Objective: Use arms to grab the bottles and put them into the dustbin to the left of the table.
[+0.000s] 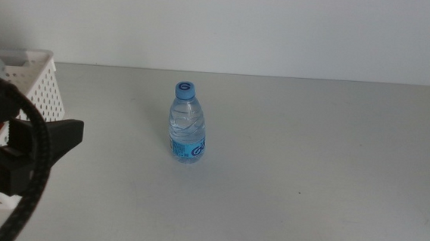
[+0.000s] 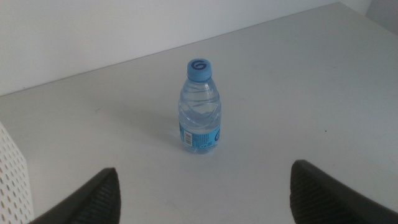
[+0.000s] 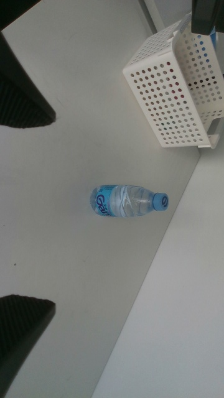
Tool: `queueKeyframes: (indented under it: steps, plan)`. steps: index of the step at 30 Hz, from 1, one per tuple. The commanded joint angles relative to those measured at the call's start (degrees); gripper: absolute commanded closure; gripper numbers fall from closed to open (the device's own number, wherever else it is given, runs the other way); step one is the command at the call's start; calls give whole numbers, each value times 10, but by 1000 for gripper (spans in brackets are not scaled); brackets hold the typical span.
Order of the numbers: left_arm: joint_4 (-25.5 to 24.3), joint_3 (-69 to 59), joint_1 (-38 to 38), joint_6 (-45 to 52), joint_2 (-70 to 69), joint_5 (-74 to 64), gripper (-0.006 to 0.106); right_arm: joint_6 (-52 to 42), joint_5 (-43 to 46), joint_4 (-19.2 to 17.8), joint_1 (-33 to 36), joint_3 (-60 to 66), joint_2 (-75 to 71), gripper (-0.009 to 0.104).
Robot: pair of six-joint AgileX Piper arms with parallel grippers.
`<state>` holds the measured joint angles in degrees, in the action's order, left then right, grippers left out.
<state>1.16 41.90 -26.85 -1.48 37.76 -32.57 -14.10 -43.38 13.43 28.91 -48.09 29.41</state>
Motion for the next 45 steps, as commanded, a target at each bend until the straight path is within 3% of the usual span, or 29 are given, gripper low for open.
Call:
queueKeyframes:
  steps: [1,4,18,41,45]
  plan:
    - [-12,15,1,-6,0,44,7,-7,39,3,-2,-21,5,1]
    - [-60,15,1,-8,0,91,7,-7,39,3,-2,-21,5,1]
    - [-44,16,1,26,149,365,7,-7,39,4,-2,-21,5,1]
    - [-56,13,1,-20,368,476,7,-7,39,4,-2,-21,5,1]
    - [-57,-29,1,-38,384,557,7,-7,39,4,-2,-21,5,1]
